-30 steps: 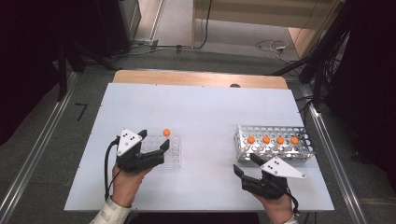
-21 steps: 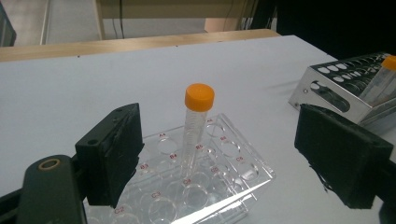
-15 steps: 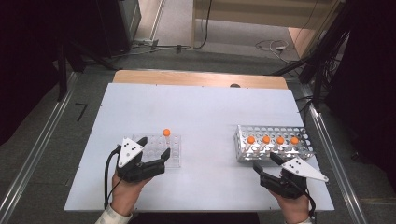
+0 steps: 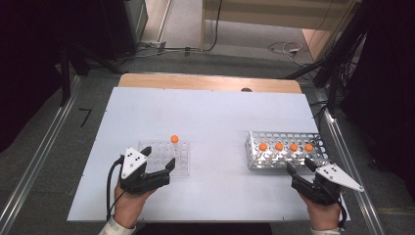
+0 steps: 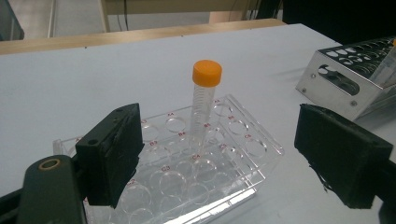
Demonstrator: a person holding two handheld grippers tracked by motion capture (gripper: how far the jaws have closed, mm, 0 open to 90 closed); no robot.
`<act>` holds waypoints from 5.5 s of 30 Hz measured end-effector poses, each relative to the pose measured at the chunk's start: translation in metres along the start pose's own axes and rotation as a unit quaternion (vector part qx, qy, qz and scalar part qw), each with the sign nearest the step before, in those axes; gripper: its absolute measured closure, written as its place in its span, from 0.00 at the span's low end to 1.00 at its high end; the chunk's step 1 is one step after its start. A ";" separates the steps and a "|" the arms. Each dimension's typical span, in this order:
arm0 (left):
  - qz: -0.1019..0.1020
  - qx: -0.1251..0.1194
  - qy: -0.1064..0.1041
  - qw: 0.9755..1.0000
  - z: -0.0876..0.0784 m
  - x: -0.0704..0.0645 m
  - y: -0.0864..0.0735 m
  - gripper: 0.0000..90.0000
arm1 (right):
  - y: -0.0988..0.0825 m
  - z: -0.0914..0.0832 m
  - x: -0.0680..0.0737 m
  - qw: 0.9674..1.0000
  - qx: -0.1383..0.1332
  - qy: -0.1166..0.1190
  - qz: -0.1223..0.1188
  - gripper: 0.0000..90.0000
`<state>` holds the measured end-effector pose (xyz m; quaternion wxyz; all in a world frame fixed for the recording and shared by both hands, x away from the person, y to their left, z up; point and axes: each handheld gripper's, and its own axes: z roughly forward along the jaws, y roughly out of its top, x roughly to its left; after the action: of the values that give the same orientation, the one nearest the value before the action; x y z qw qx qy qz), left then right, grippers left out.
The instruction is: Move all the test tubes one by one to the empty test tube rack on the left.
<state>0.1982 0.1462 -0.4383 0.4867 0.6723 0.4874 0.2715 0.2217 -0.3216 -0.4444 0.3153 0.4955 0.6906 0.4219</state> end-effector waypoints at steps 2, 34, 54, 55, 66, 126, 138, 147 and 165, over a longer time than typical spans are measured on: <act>0.000 -0.001 -0.001 1.000 0.000 -0.001 0.000 0.17 | -0.001 0.001 -0.005 1.000 0.000 -0.014 0.004 0.40; 0.004 0.004 -0.005 1.000 0.001 -0.004 -0.004 0.17 | -0.001 0.040 -0.032 0.998 0.000 -0.057 0.011 0.79; 0.005 0.004 -0.005 1.000 0.001 -0.005 -0.004 0.17 | 0.011 0.025 -0.030 0.998 -0.035 -0.058 0.016 0.79; 0.006 0.004 -0.005 1.000 0.001 -0.005 -0.004 0.17 | 0.012 0.024 -0.030 0.997 -0.037 -0.060 0.015 0.79; 0.007 0.006 -0.005 1.000 0.001 -0.005 -0.004 0.17 | 0.023 0.009 -0.027 0.996 -0.063 -0.062 0.019 0.80; 0.026 -0.003 -0.058 0.998 -0.004 -0.031 0.001 0.22 | 0.012 0.010 0.130 0.979 -0.008 0.185 -0.087 0.80; 0.050 0.004 -0.135 0.990 0.001 -0.061 0.001 0.38 | 0.008 0.021 0.164 0.970 0.000 0.217 -0.111 0.80; 0.059 0.003 -0.170 0.984 0.003 -0.075 0.002 0.48 | 0.009 0.024 0.180 0.965 0.002 0.233 -0.121 0.80; 0.069 0.005 -0.183 0.981 0.010 -0.084 0.002 0.68 | 0.009 0.026 0.197 0.958 0.005 0.255 -0.128 0.80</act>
<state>0.1758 0.0651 -0.4312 0.5447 0.7448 0.3439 0.1742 0.1864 -0.1259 -0.4510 0.1774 0.2803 0.8076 0.4875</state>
